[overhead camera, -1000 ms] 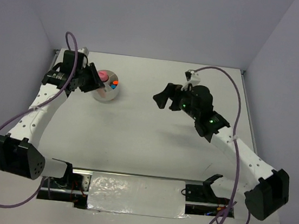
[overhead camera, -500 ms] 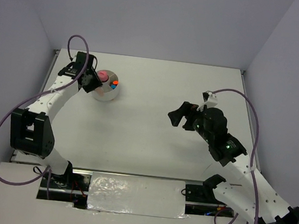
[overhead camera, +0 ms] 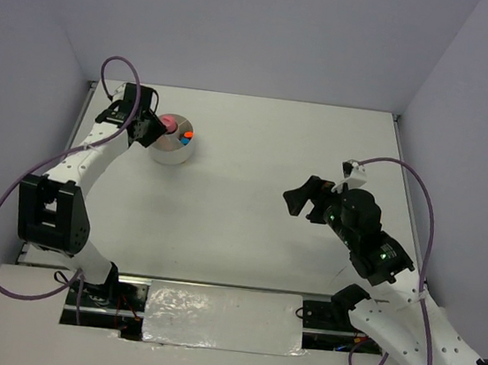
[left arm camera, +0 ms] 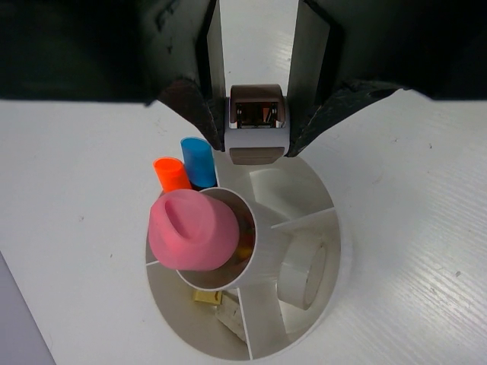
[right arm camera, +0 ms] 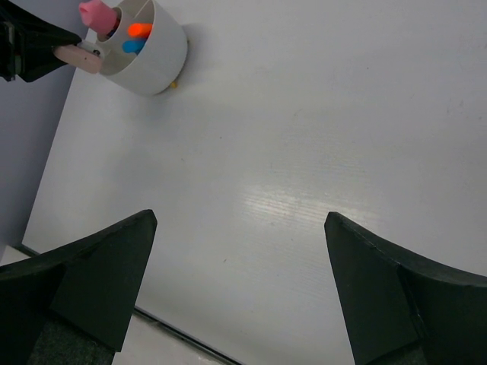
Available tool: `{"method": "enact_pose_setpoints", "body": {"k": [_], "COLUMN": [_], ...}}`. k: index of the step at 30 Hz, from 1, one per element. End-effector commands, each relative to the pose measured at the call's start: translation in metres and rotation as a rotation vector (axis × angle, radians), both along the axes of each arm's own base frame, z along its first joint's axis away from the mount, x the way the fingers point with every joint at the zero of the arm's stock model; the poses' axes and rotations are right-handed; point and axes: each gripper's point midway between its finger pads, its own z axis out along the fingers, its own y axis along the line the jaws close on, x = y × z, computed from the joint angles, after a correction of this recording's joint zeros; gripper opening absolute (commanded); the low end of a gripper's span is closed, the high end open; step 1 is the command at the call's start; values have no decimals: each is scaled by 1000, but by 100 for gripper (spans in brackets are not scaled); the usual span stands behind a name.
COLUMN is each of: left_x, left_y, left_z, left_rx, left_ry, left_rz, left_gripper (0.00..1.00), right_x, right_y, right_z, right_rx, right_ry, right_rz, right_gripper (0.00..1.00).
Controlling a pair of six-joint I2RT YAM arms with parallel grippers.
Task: Sort the stationery into containers
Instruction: Place the stapler in the storage box.
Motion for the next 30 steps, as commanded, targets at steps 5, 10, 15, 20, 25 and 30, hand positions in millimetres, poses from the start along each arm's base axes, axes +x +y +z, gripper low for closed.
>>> {"method": "enact_pose_setpoints", "body": {"k": [5, 10, 15, 20, 25, 30], "left_x": [19, 23, 25, 26, 26, 26], "left_y": [2, -2, -4, -5, -4, 0], "left_z": [10, 9, 8, 8, 9, 9], "left_rx": [-12, -29, -39, -40, -40, -40], "left_ry": [-49, -48, -45, -47, -52, -50], "left_rz": [36, 23, 17, 6, 11, 18], "left_gripper": [0, 0, 0, 0, 0, 0], "right_x": [-3, -2, -2, -2, -2, -3], "right_y": [-7, -10, -10, -11, -13, -12], "right_z": [-6, -6, -7, -7, -6, -8], "right_rx": [3, -1, 0, 0, 1, 2], "right_ry": [6, 8, 10, 12, 8, 12], "right_rz": [-32, -48, -53, -57, -65, -64], "right_gripper": [100, 100, 100, 100, 100, 100]}}
